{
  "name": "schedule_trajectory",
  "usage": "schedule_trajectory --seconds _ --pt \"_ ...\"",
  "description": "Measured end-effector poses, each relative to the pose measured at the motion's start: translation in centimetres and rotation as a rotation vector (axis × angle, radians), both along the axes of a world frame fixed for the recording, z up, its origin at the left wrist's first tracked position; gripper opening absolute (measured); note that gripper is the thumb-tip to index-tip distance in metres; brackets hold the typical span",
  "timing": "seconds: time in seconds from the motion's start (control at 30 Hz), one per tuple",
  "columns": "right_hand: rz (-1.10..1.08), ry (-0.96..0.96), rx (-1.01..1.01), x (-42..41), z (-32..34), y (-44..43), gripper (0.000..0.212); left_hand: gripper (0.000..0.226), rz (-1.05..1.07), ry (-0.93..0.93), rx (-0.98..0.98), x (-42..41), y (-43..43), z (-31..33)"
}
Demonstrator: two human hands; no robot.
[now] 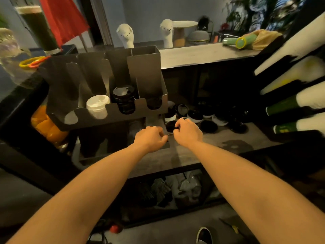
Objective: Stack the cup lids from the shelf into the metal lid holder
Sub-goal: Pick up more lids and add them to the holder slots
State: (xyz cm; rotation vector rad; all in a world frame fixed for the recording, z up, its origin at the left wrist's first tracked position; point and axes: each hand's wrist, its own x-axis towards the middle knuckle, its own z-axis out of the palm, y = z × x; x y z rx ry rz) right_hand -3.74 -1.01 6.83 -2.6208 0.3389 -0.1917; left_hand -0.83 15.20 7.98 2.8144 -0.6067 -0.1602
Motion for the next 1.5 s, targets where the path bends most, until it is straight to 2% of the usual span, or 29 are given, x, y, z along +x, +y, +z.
schedule_trajectory --seconds 0.17,0.37,0.53,0.67,0.77,0.9,1.0,1.1,1.2,1.4,1.5 --pt "-0.090 0.120 -0.061 -0.6 -3.0 -7.0 0.025 0.031 -0.106 0.079 0.018 0.4 -6.5 -2.2" --pt "-0.137 0.240 -0.036 0.2 -5.9 -14.3 0.026 0.048 -0.133 0.160 0.093 2.5 -13.8 -5.3" --pt "-0.101 0.318 0.002 2.5 -7.9 -18.7 0.034 0.063 -0.045 0.194 0.186 4.8 -18.4 -7.9" --pt "-0.077 0.335 0.060 4.5 -10.2 -21.1 0.047 0.085 0.076 0.314 0.199 6.3 -20.5 -10.1" --pt "-0.047 0.347 0.108 5.7 -12.1 -21.7 0.049 0.078 0.150 0.383 0.166 6.6 -21.4 -11.6" --pt "-0.068 0.355 0.197 6.4 -14.0 -21.3 0.039 0.071 0.249 0.407 0.127 6.7 -22.1 -13.4" --pt "-0.092 0.254 0.243 6.3 -15.1 -21.5 0.025 0.076 0.327 0.416 0.092 6.7 -22.4 -14.0" --pt "-0.130 0.169 0.282 6.1 -15.8 -21.4 0.015 0.064 0.408 0.398 0.023 6.4 -23.1 -14.2" --pt "-0.170 0.130 0.333 5.9 -16.2 -20.9 0.027 0.062 0.420 0.381 0.018 6.4 -23.4 -14.5" --pt "-0.104 0.187 0.335 5.2 -15.6 -21.5 0.025 0.077 0.388 0.378 0.105 7.4 -23.4 -14.4" --pt "-0.074 0.213 0.311 5.2 -15.3 -21.6 0.029 0.070 0.380 0.333 0.105 7.9 -23.2 -14.3"
